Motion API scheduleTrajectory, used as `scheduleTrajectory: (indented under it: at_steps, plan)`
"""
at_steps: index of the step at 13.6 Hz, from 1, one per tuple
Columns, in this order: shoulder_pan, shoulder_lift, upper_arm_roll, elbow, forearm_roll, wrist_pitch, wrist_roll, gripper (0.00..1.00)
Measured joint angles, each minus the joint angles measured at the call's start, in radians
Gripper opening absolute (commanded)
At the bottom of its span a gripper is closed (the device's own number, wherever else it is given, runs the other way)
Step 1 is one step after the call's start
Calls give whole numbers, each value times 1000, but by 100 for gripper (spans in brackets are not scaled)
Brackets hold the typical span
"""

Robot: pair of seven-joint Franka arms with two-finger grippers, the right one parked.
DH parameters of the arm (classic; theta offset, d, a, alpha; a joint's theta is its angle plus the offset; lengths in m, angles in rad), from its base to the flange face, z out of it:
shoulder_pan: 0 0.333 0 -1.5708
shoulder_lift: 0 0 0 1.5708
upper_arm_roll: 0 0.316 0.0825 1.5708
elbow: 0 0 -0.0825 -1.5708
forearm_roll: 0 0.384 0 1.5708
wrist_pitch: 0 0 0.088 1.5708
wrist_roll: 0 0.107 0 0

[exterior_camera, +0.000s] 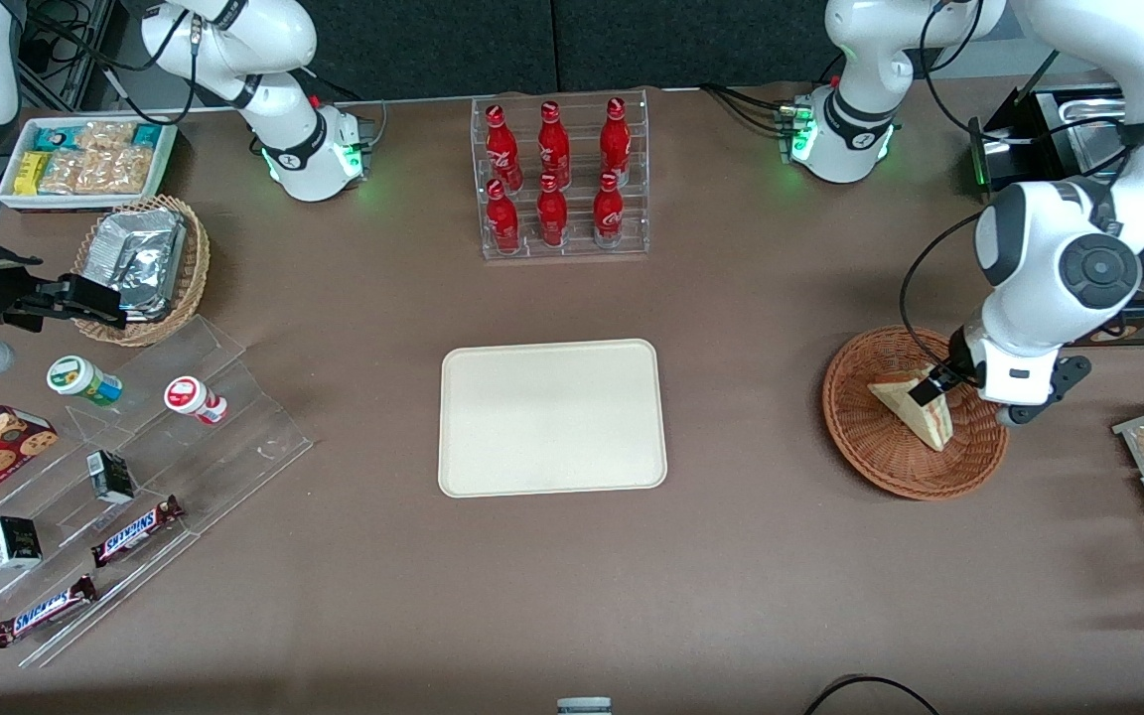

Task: Place sandwich from basket to tray
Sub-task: 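Lower the left gripper and close it on the wrapped sandwich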

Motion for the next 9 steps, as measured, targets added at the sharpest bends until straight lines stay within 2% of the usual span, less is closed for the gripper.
scheduleTrajectory:
  at_steps: [7,8,9]
  plan:
    - [1,7,15,-175,-1,251,-3,100]
    - [1,13,17,-194,-1,286,-3,99]
    - [3,22,18,-206,-1,314,-4,94]
